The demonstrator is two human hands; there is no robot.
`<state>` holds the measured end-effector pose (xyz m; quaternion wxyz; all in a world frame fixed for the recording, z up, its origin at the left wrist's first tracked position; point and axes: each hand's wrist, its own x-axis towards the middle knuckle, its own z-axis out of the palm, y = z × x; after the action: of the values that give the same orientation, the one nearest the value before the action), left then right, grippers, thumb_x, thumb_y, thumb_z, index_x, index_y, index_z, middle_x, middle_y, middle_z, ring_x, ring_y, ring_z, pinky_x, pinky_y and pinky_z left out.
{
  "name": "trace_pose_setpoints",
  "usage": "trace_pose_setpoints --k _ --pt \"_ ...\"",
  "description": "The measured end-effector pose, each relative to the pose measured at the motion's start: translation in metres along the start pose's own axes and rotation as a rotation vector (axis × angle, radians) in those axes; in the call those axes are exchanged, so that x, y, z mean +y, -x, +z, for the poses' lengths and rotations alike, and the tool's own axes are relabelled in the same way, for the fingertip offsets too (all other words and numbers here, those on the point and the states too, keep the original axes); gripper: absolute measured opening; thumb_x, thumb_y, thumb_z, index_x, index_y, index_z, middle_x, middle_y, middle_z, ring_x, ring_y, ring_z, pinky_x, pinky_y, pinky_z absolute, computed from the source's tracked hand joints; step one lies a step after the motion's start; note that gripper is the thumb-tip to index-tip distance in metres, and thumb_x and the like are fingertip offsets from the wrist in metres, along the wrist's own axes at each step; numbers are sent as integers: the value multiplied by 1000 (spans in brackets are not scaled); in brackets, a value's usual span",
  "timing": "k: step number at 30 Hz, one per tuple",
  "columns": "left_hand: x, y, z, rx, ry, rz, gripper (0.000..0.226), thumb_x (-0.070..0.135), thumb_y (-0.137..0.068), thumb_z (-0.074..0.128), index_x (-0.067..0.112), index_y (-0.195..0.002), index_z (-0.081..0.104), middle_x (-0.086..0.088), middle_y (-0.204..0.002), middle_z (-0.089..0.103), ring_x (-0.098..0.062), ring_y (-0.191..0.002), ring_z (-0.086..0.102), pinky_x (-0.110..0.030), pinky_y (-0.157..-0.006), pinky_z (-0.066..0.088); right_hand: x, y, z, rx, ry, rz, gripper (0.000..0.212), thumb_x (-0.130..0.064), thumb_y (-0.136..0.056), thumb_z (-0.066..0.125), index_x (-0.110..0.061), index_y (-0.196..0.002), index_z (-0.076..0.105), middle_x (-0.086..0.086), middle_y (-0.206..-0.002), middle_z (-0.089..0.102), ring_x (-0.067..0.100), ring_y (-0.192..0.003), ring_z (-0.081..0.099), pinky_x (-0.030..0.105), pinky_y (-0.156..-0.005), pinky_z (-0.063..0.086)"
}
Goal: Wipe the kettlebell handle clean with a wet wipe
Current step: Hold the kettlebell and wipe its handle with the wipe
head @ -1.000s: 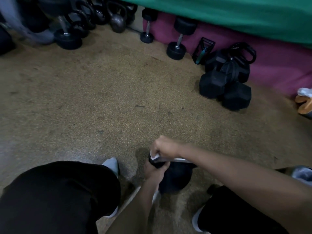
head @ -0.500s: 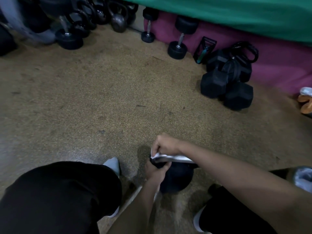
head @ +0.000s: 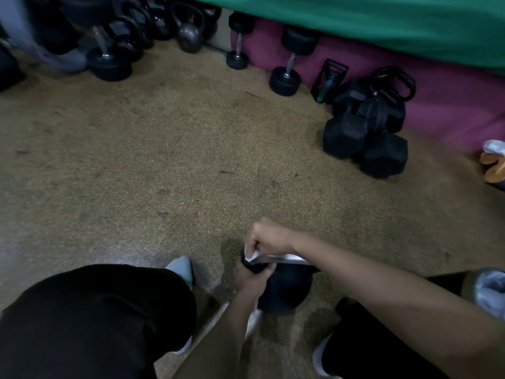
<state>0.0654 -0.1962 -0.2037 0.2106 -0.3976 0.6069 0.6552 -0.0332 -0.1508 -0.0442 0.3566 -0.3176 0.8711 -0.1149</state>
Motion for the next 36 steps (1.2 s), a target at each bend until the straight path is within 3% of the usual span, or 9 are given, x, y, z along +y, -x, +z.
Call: trace_pose_setpoints --k 3,7,12,17,20,23,28,33,36 --pt "0 0 1 1 4 8 121 71 -29 78 36 -140 43 2 -139 56 -28 -125 57 -54 -97 53 2 -6 -6 -42 -132 144 19 -7 -78 64 -16 -89 77 0 -92 75 13 -87 67 24 -77 52" --pt "-3 -4 1 -7 4 -1 128 72 -29 81 35 -145 39 1 -143 54 -29 -128 55 -54 -100 51 13 2 2 67 -384 297 26 1 -81 57 -15 -88 77 -1 -85 72 7 -72 61 9 -52 45" --pt "-5 -6 2 -8 3 -18 130 72 -30 81 34 -146 37 1 -146 51 -30 -131 52 -56 -101 49 22 18 6 202 -298 142 31 7 -77 56 -13 -86 77 -1 -92 75 3 -92 65 13 -85 44" --pt "4 4 0 -10 10 -7 126 69 -30 80 27 -143 42 -2 -143 51 -31 -129 53 -56 -101 49 5 20 2 116 41 -104 4 -14 -74 72 -16 -73 76 -3 -81 74 10 -78 68 26 -71 53" --pt "7 8 -1 -4 14 6 117 69 -29 78 30 -135 48 0 -136 57 -29 -123 57 -55 -98 51 -7 6 1 34 109 -41 5 -16 -74 71 -16 -76 75 0 -82 74 16 -78 68 29 -71 54" --pt "9 12 -1 -11 18 17 115 69 -30 77 36 -136 47 3 -136 58 -27 -121 59 -54 -97 52 -10 -3 -8 -27 -16 113 12 -12 -79 68 -13 -87 76 4 -92 74 17 -87 67 26 -77 53" --pt "11 14 -3 -28 21 -5 114 65 -37 82 34 -140 44 2 -139 56 -29 -125 56 -53 -102 50 1 5 -8 54 -338 366 20 -4 -84 60 -10 -94 75 6 -97 73 11 -80 61 14 -57 44" --pt "12 15 -3 -26 38 -22 116 63 -39 83 30 -142 42 3 -142 53 -29 -127 54 -55 -102 49 9 6 -5 63 -446 516 9 -15 -77 71 -16 -83 77 6 -91 74 16 -84 67 28 -72 55" --pt "15 17 -2 -11 38 -29 90 48 -60 90 30 -137 46 0 -136 58 -29 -120 58 -54 -99 51 -2 0 -7 37 -383 479 15 -15 -78 70 -13 -91 76 6 -98 73 18 -90 68 31 -83 56"
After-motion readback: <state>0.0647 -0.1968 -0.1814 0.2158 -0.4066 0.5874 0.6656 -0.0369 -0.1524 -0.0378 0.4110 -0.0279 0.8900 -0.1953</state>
